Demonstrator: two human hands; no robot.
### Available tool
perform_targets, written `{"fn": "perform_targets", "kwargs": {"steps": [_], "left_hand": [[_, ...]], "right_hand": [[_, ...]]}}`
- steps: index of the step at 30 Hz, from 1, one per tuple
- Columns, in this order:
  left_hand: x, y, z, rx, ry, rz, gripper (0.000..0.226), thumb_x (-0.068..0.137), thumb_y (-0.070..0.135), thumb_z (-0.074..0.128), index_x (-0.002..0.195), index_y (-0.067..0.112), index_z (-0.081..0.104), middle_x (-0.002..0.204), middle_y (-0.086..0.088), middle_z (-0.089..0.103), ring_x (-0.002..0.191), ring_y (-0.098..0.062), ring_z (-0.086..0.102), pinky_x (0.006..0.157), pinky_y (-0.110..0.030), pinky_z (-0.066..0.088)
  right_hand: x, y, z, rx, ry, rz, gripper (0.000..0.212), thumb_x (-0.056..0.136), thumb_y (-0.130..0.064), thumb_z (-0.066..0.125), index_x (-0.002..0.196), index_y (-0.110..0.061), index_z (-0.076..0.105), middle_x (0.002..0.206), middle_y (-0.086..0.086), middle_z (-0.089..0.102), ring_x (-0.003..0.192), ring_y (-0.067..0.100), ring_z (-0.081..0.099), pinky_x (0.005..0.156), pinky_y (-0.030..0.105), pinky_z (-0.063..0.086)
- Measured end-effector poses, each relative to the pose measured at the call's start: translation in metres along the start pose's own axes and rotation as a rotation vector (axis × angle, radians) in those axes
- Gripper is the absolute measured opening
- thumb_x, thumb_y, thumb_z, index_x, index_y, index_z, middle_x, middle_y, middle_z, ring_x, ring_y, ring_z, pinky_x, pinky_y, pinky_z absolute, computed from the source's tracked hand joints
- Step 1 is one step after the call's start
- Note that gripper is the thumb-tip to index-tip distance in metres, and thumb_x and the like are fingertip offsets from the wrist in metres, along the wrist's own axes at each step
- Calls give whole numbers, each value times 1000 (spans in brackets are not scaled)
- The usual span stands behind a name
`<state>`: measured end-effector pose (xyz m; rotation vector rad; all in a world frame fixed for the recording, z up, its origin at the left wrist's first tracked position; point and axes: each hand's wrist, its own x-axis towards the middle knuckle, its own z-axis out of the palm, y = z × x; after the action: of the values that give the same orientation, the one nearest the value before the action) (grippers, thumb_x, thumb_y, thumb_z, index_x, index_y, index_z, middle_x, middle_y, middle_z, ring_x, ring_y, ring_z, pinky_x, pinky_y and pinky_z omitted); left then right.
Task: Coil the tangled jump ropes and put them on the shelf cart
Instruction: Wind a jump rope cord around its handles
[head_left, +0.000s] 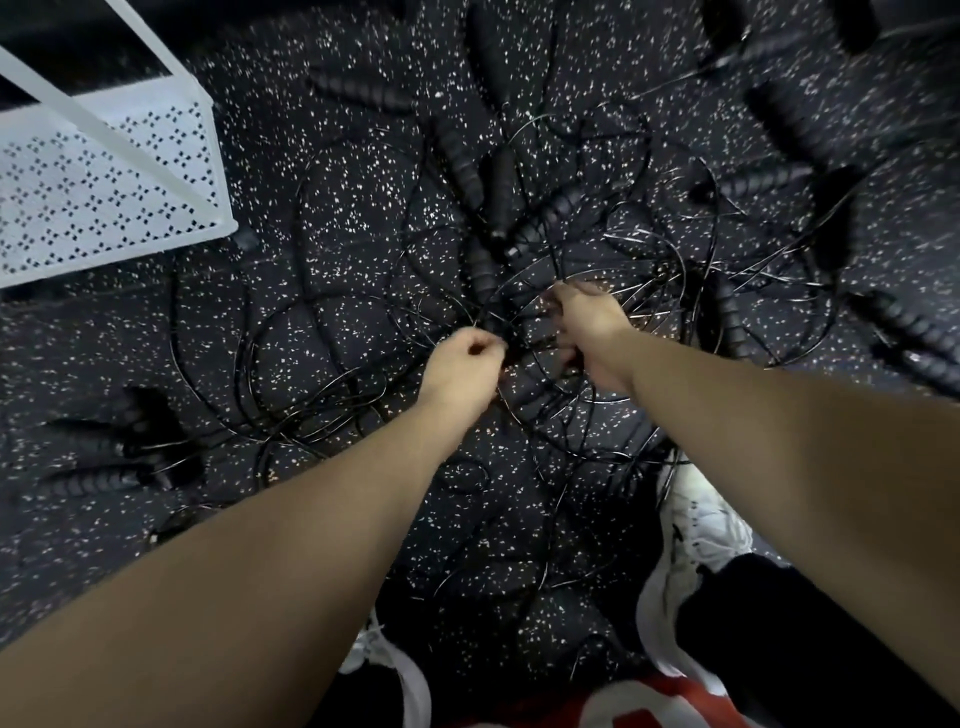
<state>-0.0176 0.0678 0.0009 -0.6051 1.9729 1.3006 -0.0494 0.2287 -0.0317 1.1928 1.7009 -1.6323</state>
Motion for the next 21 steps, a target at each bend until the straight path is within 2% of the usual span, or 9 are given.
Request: {"fn": "perform_targets", "kwargs": {"steps": [3, 6, 9, 12, 14, 15, 18, 19, 21], "left_hand": [[-8, 12, -1, -18, 65, 53, 17, 100, 24, 52, 102, 30, 68, 71, 7, 60, 55, -10, 48, 54, -25, 40], [-19, 17, 2, 77, -68, 38, 14, 100, 32, 53, 103, 34, 67, 93, 6, 70, 79, -16, 64, 75, -30, 51], [-36, 20, 8, 133, -251, -24, 23, 102, 46, 44, 108, 38, 64, 110, 5, 71, 105, -21, 67, 99, -41, 51], [-58, 28, 18, 59, -345, -104, 38, 101, 52, 35, 102, 24, 61, 97, 1, 67, 92, -20, 61, 96, -40, 43], [-68, 33, 24, 22, -351, -113, 64, 89, 61, 36, 117, 12, 64, 84, -1, 61, 84, -25, 60, 98, -43, 40], [-72, 34, 25, 27, -342, -100, 68, 89, 63, 34, 126, 14, 64, 90, -2, 63, 89, -25, 61, 106, -47, 39], [-86, 39, 17, 57, -394, 1, 37, 103, 63, 34, 107, 49, 68, 104, 4, 68, 88, -9, 59, 112, -43, 36], [-91, 41, 13, 119, -409, 40, 28, 101, 65, 40, 102, 53, 66, 102, 9, 70, 92, -9, 61, 110, -41, 38], [-95, 40, 8, 270, -399, 116, 28, 98, 62, 54, 118, 45, 65, 102, 10, 70, 99, -12, 63, 101, -34, 46]], "right_hand": [[-21, 1, -13, 45, -64, 99, 25, 107, -30, 47, 125, -16, 56, 74, -1, 49, 49, 9, 31, 35, 22, 27], [-46, 2, -25, 154, -200, 204, 19, 107, -32, 47, 97, -16, 51, 62, -6, 35, 44, 7, 21, 33, 20, 20], [-68, -3, -34, 370, -287, 196, 31, 108, -38, 43, 82, -20, 40, 59, -7, 25, 45, 8, 21, 35, 19, 22], [-93, -12, -36, 468, -310, 127, 35, 108, -38, 42, 78, -20, 41, 62, -6, 25, 48, 10, 24, 44, 21, 27], [-103, -13, -37, 477, -291, 104, 35, 108, -37, 43, 78, -20, 43, 63, -6, 25, 49, 10, 23, 43, 20, 25], [-106, -14, -37, 503, -278, 104, 34, 107, -36, 44, 77, -20, 43, 63, -6, 24, 49, 9, 21, 41, 20, 24], [-118, -23, -42, 607, -236, 129, 35, 106, -34, 46, 75, -20, 45, 60, -8, 26, 46, 7, 21, 35, 19, 21], [-121, -27, -44, 635, -224, 127, 35, 107, -33, 46, 74, -20, 46, 59, -8, 27, 44, 7, 22, 35, 20, 20], [-131, -33, -49, 676, -216, 112, 37, 106, -34, 45, 72, -20, 45, 57, -7, 26, 44, 9, 23, 37, 21, 23]]}}
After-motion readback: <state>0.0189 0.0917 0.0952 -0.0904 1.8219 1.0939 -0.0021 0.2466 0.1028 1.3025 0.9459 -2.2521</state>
